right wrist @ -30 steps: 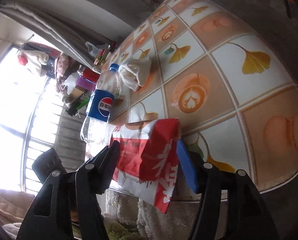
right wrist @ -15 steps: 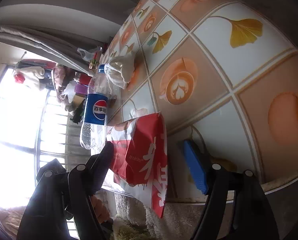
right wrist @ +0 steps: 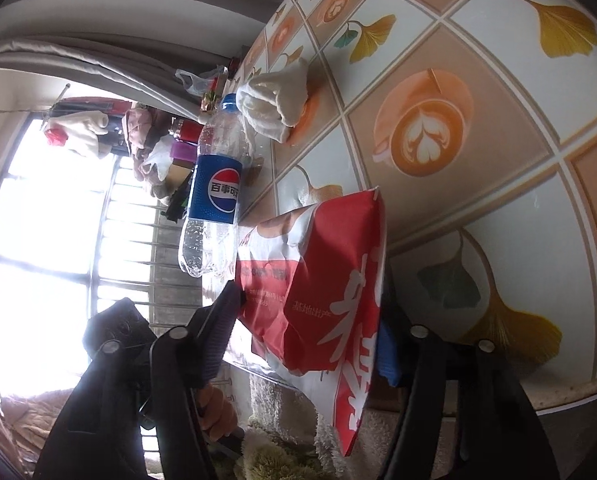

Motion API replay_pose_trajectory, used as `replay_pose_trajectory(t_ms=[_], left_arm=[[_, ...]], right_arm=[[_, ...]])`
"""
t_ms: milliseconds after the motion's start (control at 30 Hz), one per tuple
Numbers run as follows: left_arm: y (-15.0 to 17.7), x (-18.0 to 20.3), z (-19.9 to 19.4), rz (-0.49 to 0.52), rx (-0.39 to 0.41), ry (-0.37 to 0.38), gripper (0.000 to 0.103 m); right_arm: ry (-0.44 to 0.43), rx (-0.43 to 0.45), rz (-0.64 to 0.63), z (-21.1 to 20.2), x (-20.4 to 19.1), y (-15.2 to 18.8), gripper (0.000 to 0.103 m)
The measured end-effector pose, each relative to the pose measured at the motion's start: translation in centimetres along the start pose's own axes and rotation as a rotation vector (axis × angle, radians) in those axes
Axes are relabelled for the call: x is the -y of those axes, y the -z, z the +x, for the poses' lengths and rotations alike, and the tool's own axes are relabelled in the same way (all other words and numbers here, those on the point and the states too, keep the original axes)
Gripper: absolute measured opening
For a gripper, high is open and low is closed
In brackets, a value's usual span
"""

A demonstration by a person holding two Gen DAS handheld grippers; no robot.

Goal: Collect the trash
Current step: 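Grasp the red-and-white paper bag with both tools and lift it, then hold the paper bag in the right tool while the left tool grasps the white glove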

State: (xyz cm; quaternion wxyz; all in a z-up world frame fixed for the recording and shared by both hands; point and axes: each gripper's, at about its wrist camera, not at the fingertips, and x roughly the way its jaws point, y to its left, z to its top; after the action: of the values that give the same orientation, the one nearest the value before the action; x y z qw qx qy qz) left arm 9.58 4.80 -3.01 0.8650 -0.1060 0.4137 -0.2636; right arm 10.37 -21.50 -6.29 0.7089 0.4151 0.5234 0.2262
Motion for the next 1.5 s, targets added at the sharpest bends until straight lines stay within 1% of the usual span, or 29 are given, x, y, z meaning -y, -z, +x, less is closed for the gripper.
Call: replay_pose_trajectory(t_ms=[33,67,100,133,167,233,300,400,467,533,600,667,700,800,833,900,1000,1067,1100,1200,1267,1367,1433,1500], left_arm=[[0.0,0.0,-0.1,0.000,0.001,0.000,0.019],[0.1,0.0,-0.1,-0.001,0.002,0.000,0.019],[0.1,0.0,-0.1,-0.002,0.003,0.000,0.019],[0.1,0.0,-0.2,-0.003,0.005,0.000,0.018],[0.1,0.0,-0.3,-0.003,0.011,-0.003,0.018],[0.2,0.0,-0.7,0.000,0.018,-0.004,0.018],[0.2,0.1,-1.7,0.010,0.046,0.003,0.018],[-0.4,0.2,-4.7,0.035,0.148,0.039,0.018],[-1.2,-0.3,-6.5,0.032,0.209,0.039,0.019],[-2.3,-1.6,-8.0,-0.004,0.259,0.000,0.027],[-3.5,-3.6,-8.8,-0.049,0.289,-0.049,0.031],[-4.7,-5.7,-9.3,-0.119,0.294,-0.099,0.041],[-5.4,-7.2,-9.4,-0.175,0.291,-0.126,0.047],[-6.5,-10.2,-9.6,-0.287,0.278,-0.141,0.048],[-6.8,-10.5,-9.7,-0.303,0.277,-0.141,0.048],[-7.2,-9.8,-10.1,-0.301,0.296,-0.111,0.048],[-8.3,-6.1,-9.9,-0.209,0.326,-0.026,0.049],[-9.1,-2.7,-8.7,-0.130,0.317,0.032,0.050],[-9.5,-1.2,-7.8,-0.097,0.304,0.041,0.049],[-10.6,2.0,-4.6,-0.044,0.247,0.010,0.049],[-11.2,2.9,-2.2,-0.046,0.197,-0.001,0.049],[-11.8,3.0,1.8,-0.104,0.110,-0.016,0.047],[-12.1,2.8,4.1,-0.136,0.075,-0.009,0.044],[-12.2,2.5,5.6,-0.161,0.052,-0.019,0.042]], right_arm=[[0.003,-0.004,0.002,0.4,0.0,0.0,0.045],[0.017,0.000,0.001,0.7,0.0,0.1,0.041],[0.042,0.005,-0.006,0.9,-0.1,0.2,0.033],[0.051,0.009,-0.011,1.1,0.0,0.2,0.030],[0.037,0.014,-0.005,1.2,0.0,0.2,0.029],[0.034,0.017,-0.004,0.9,0.3,0.2,0.028],[0.035,0.018,-0.008,0.8,0.4,0.2,0.028],[0.032,0.019,-0.005,0.9,0.5,0.1,0.028],[0.030,0.018,-0.006,0.8,0.6,0.1,0.028],[0.028,0.017,-0.005,0.7,0.6,0.2,0.028],[0.028,0.017,-0.005,0.7,0.6,0.2,0.028],[0.027,0.016,-0.003,0.6,0.7,0.2,0.028],[0.024,0.016,-0.001,0.5,0.8,0.3,0.028],[0.021,0.020,0.004,0.4,0.9,0.3,0.028],[0.021,0.023,0.005,0.3,0.9,0.4,0.028],[0.029,0.039,0.004,0.0,0.9,0.4,0.028],[0.036,0.066,0.010,-0.8,1.4,0.2,0.028],[0.039,0.083,0.020,-1.5,1.8,0.1,0.028],[0.041,0.092,0.023,-1.8,2.0,0.1,0.028],[0.051,0.123,0.025,-3.0,2.5,0.2,0.028],[0.051,0.142,0.030,-3.7,3.1,0.4,0.028],[0.047,0.165,0.040,-4.6,3.9,0.5,0.028],[0.041,0.178,0.046,-5.2,4.4,0.6,0.028],[0.035,0.189,0.052,-5.7,4.8,0.7,0.028]])
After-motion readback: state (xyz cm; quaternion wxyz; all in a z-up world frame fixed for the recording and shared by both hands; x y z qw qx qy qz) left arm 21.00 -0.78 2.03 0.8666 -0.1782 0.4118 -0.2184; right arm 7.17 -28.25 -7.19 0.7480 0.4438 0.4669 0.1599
